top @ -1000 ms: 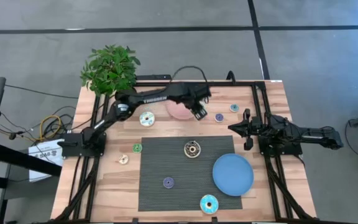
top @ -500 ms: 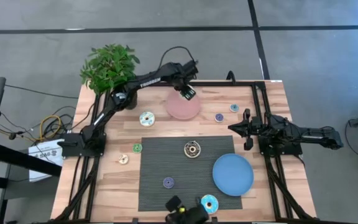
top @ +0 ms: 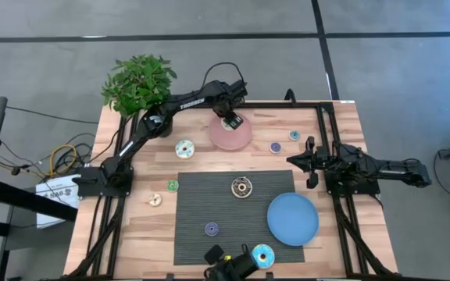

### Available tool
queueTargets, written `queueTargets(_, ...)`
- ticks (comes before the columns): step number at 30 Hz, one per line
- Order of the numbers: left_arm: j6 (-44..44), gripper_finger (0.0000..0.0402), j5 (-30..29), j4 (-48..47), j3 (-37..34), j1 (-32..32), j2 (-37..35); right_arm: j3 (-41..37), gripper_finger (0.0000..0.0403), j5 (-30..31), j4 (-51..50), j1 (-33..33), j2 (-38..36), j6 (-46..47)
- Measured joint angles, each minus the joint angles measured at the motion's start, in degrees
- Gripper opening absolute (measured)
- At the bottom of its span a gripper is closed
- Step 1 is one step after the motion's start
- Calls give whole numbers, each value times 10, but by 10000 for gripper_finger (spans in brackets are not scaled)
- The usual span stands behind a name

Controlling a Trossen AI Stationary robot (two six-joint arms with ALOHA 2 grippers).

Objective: Pick & Place donuts
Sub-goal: Put the large blue donut on the pink plate, then put the small blue donut on the blue plate

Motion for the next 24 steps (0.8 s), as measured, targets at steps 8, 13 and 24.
queueTargets(8,1,186,-5,2,5,1,0,0,0,0,0,0,0,0)
queueTargets(13,2,211,-21,6,5,3,0,0,0,0,0,0,0,0)
queueTargets(24,7,217,-34,8,23,-2,-12,0,0,0,0,0,0,0)
